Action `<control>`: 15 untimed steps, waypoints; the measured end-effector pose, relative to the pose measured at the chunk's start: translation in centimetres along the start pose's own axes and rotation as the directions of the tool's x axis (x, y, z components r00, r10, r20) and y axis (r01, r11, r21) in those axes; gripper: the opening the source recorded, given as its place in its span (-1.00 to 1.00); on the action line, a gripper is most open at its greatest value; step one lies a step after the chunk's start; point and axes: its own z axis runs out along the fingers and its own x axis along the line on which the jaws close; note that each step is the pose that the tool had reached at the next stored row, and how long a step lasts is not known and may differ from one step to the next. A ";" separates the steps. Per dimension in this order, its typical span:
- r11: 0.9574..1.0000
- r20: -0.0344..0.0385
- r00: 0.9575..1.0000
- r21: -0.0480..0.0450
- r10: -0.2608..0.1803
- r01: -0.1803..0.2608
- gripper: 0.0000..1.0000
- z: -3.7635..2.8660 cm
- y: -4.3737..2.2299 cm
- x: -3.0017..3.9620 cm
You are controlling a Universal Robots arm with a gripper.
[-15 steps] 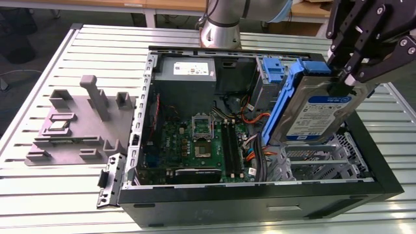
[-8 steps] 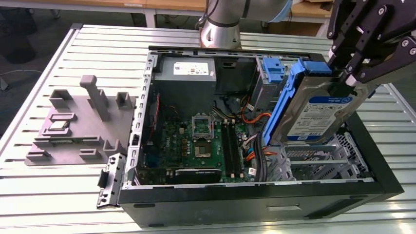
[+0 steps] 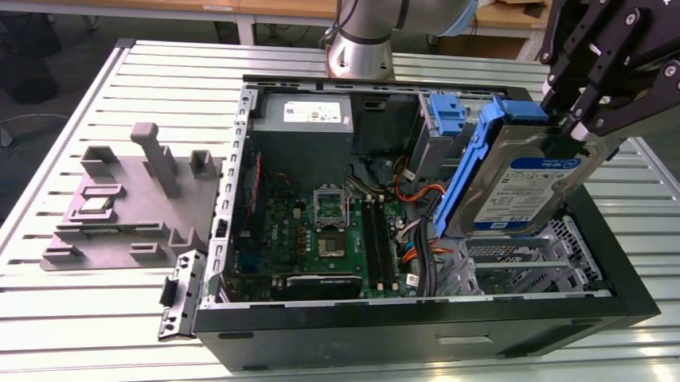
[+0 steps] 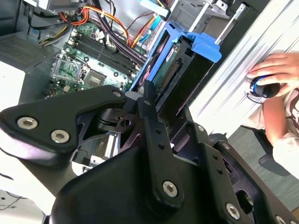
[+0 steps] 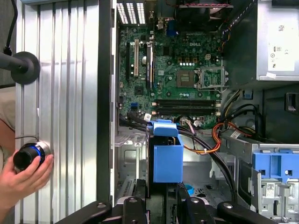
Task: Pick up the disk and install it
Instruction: 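Insert the disk into the insertion slot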
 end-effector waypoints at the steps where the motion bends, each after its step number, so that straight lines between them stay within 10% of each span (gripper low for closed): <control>1: 1.000 0.000 1.000 0.000 0.000 0.000 -0.30 0.00 -0.12 0.00; 15: 1.000 0.000 1.000 0.000 0.000 0.000 -0.30 0.03 -1.36 0.00</control>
